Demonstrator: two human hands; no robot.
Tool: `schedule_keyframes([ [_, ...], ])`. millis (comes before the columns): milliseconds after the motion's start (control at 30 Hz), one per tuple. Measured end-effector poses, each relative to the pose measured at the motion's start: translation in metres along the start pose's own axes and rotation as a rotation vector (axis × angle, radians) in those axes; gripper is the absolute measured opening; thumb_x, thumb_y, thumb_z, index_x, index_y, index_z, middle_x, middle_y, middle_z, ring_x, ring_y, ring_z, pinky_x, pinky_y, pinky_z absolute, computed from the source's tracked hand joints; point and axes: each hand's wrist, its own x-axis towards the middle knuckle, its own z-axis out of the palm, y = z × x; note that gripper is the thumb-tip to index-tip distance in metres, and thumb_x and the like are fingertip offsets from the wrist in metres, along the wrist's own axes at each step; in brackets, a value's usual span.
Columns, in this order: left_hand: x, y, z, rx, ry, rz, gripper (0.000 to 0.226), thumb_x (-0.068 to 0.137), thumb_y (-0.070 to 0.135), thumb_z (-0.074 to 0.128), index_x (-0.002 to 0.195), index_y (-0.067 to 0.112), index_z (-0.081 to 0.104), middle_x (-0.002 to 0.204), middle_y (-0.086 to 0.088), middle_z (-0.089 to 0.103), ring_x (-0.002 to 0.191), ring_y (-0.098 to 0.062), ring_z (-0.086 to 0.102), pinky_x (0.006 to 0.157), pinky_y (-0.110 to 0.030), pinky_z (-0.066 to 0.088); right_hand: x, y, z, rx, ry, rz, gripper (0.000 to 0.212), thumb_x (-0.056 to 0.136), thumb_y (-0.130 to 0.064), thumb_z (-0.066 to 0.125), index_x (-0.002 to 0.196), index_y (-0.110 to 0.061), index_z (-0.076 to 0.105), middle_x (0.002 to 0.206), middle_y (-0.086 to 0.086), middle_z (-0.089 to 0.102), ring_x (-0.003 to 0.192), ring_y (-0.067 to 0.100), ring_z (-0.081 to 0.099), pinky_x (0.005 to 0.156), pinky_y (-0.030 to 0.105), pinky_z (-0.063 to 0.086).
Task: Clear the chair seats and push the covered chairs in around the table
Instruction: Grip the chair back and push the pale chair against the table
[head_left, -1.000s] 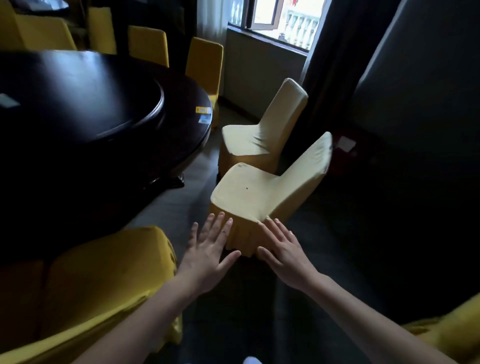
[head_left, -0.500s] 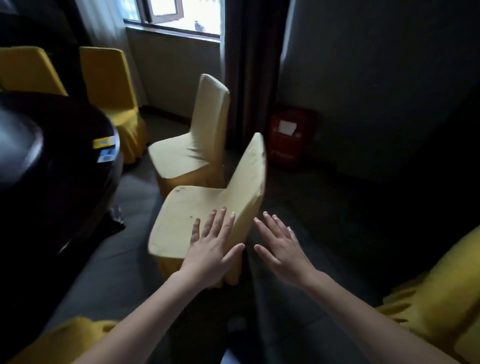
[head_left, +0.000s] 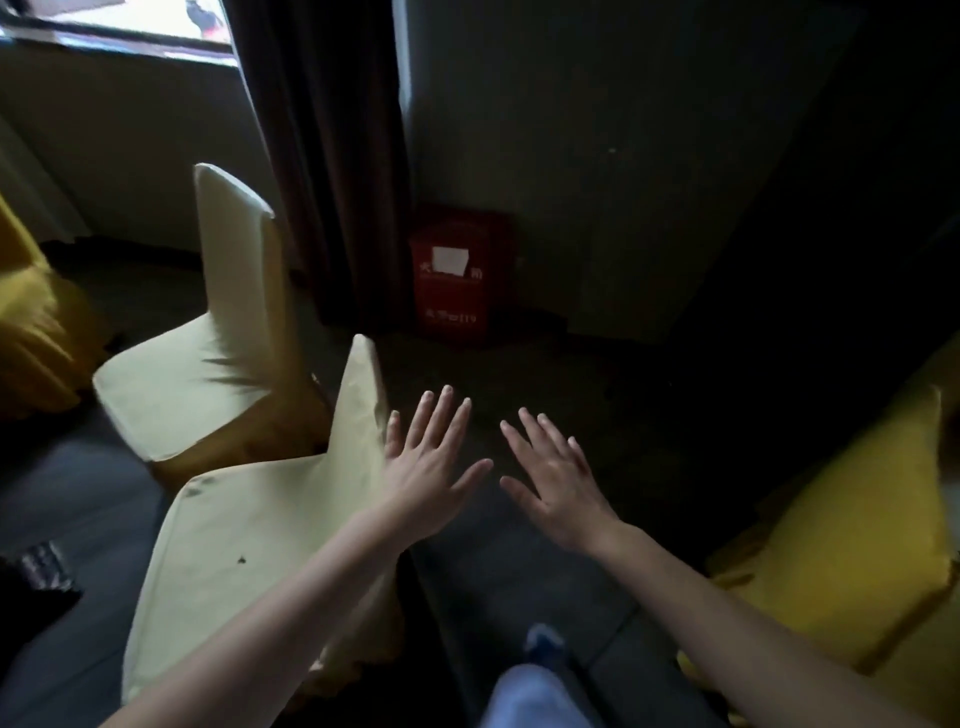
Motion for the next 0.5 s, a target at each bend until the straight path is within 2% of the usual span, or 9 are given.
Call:
schedule_keyframes([
  [200,0.102,-0.001,0.003,-0.025,0.020,-0.067,0.090,0.070,0.074,-0.004,0.149,0.031,-0.013,0.149,0.010,-0.032,0.138,-0.012,-0.033,0.112,-0.046,-0.020,0.092,0.061,-0.032,0.004,-0.048,-0.037,0.067,0.097,-0.053,0.033,0.150,-0.036,-0.004,0.159,-0.009,-0.012,0.140,0.005,-0.021,0.118,0.046,-0.005],
  [400,0.224,0.014,-0.011,-0.063,0.087,-0.222,0.092,0.069,0.073,-0.003,0.149,0.029,-0.012,0.151,0.009,-0.030,0.139,-0.013,-0.030,0.113,-0.047,-0.017,0.216,0.119,-0.100,-0.027,-0.084,-0.197,0.065,0.097,-0.051,0.034,0.151,-0.036,0.001,0.160,-0.008,-0.008,0.144,0.009,-0.017,0.116,0.045,-0.007],
  [500,0.237,0.010,-0.012,-0.053,0.131,-0.245,0.092,0.069,0.074,-0.003,0.150,0.029,-0.009,0.149,0.011,-0.030,0.139,-0.011,-0.029,0.112,-0.046,-0.017,0.244,0.121,-0.110,-0.018,-0.072,-0.251,0.065,0.098,-0.049,0.037,0.151,-0.034,0.003,0.161,-0.006,-0.006,0.146,0.012,-0.014,0.117,0.049,-0.004],
])
